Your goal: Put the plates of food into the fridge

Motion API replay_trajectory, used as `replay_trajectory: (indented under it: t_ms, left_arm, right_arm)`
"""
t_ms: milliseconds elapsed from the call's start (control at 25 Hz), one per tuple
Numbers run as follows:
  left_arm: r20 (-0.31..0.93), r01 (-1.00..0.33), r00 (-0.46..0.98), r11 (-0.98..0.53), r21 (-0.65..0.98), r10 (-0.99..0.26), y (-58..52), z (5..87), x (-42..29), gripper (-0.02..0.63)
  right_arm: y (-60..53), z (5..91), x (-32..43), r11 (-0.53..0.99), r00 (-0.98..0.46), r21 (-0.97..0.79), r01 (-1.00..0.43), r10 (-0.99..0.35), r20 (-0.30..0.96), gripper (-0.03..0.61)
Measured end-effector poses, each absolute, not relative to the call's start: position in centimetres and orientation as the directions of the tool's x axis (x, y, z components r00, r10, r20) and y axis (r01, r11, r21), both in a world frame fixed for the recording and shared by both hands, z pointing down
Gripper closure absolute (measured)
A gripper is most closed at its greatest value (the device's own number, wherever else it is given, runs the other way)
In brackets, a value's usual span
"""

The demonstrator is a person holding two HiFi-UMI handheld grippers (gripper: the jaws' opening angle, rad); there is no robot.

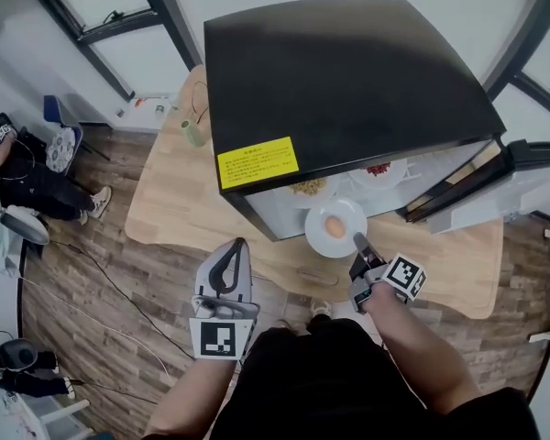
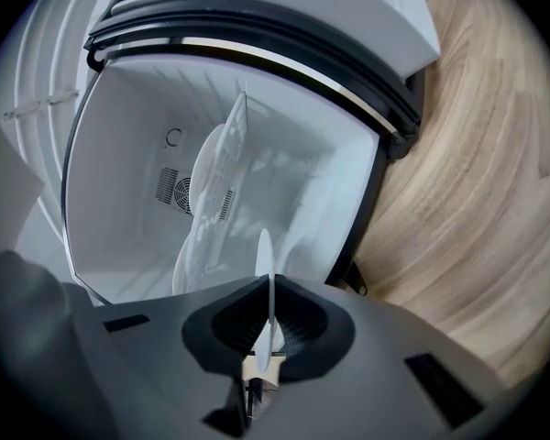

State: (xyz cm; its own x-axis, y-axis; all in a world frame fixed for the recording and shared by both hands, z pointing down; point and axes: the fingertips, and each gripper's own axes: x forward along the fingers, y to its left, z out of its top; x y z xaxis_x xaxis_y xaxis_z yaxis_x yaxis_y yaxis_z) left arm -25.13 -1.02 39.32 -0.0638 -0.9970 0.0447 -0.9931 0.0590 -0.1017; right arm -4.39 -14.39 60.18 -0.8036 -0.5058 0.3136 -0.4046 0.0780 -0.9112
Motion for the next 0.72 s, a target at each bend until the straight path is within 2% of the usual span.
replay_trajectory:
  t_ms: [320,720]
  left_arm:
    - [0.023,-0.982,-0.159,0.156,-0.102,-0.987,-2.2,38.1,-27.7,0.61]
    - [0.038,-0.97,-0.211,0.204,-0.131,-0.977,-2.7,38.4,-28.8,0.611]
  right_arm:
    - [-17.1,60.9,-7.4,0.102,-0.83,-0.906,-0.411,-0.454,0.325,0.546]
    - [-19.5,62.1,-10.6,0.11,-0.836,-0.9,-0.422,-0.431,0.339,0.546]
